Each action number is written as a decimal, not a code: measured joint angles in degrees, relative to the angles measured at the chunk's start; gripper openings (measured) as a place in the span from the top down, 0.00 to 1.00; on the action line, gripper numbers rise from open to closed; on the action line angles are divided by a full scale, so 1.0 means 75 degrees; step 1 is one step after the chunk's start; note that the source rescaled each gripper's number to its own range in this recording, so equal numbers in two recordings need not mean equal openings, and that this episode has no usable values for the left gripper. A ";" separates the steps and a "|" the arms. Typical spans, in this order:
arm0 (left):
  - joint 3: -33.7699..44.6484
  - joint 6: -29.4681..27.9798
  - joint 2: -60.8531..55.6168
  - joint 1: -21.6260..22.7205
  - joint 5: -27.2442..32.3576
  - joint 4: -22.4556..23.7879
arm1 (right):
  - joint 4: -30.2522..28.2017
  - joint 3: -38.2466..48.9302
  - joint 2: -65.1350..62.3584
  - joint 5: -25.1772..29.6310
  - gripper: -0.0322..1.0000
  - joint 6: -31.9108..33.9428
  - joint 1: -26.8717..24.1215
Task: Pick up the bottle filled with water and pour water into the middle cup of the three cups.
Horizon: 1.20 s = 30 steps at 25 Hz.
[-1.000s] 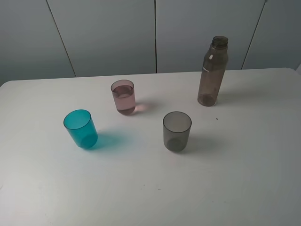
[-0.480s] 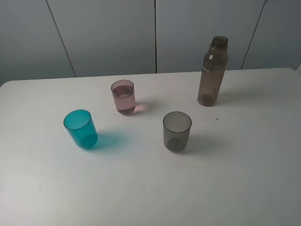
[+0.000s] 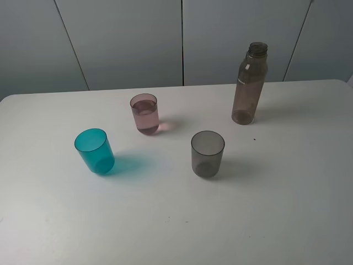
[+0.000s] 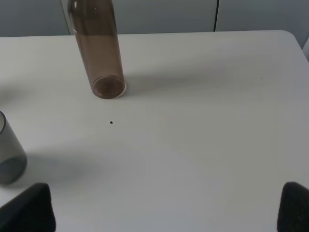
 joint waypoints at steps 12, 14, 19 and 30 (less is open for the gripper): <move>0.0000 0.0000 0.0000 0.0000 0.0000 0.0000 | -0.0090 0.0000 0.0000 0.0000 0.00 0.0047 0.0048; 0.0000 0.0000 0.0000 0.0000 0.0000 0.0000 | -0.0090 0.0000 0.0000 0.0000 0.00 0.0047 0.0048; 0.0000 0.0000 0.0000 0.0000 0.0000 0.0000 | -0.0090 0.0000 0.0000 0.0000 0.00 0.0047 0.0048; 0.0000 0.0014 0.0000 0.0000 0.0000 0.0000 | -0.0090 0.0000 0.0000 0.0000 0.00 0.0047 0.0048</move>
